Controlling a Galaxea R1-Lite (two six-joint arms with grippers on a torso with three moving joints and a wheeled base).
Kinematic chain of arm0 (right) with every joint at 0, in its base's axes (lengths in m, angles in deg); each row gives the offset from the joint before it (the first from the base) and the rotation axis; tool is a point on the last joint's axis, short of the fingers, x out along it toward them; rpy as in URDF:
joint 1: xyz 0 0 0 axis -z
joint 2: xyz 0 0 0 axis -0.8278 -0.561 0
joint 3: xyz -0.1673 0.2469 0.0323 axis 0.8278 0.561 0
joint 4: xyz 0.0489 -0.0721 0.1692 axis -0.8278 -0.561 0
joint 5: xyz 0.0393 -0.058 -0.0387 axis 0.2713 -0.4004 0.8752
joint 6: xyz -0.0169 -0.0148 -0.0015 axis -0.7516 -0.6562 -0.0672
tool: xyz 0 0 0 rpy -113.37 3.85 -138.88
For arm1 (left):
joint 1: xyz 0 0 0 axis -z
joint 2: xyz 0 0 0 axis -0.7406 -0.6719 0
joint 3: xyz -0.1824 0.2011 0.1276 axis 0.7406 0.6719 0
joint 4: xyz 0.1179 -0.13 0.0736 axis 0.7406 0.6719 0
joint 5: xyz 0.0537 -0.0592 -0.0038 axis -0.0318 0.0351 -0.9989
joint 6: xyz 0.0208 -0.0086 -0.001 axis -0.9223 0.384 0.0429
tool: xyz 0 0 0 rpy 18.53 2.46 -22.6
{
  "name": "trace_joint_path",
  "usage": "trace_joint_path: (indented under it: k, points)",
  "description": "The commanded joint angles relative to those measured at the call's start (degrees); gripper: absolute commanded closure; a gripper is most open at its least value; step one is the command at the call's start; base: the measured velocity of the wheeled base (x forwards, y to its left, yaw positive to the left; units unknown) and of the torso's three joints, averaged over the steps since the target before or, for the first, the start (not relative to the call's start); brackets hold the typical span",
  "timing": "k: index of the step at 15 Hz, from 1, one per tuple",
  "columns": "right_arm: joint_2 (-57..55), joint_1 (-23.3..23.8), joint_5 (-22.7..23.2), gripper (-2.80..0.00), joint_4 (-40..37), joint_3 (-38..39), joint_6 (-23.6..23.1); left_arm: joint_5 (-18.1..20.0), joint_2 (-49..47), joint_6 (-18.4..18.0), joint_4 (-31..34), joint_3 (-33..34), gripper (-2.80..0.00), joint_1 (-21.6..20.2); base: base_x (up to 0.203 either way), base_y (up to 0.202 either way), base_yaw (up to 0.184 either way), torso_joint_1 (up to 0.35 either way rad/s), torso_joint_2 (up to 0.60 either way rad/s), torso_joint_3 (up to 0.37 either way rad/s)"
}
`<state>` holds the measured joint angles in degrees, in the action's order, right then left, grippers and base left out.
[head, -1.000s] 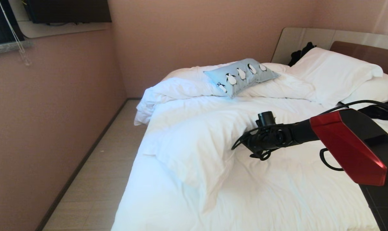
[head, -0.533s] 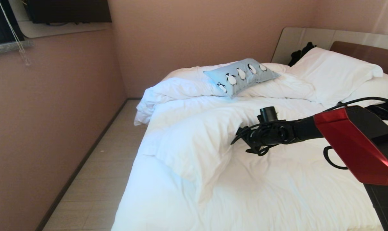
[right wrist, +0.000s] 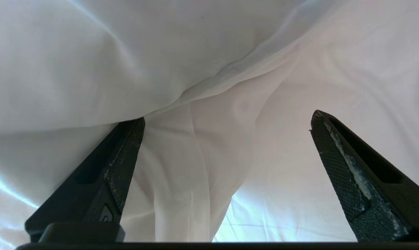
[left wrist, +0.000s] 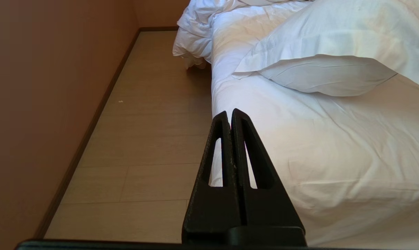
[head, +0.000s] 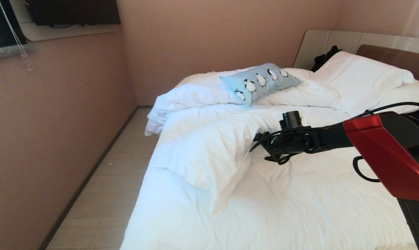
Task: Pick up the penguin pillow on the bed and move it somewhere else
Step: Pick up the pillow
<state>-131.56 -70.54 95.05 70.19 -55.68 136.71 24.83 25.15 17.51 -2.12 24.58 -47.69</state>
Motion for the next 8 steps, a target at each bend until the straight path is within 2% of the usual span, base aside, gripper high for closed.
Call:
trace_joint_path:
  k: [1,8]
  points:
    - [0.5,0.0,0.1,-2.80,0.0,-0.1,0.4,0.0,0.0,0.0,0.0,0.0,0.00,0.0,0.000,0.000,0.000,0.000,0.00,0.000]
    - [1.1,0.0,0.1,-2.80,0.1,-0.7,1.2,0.0,0.0,0.0,0.0,0.1,0.00,0.0,0.000,0.000,0.000,0.000,0.00,0.000]
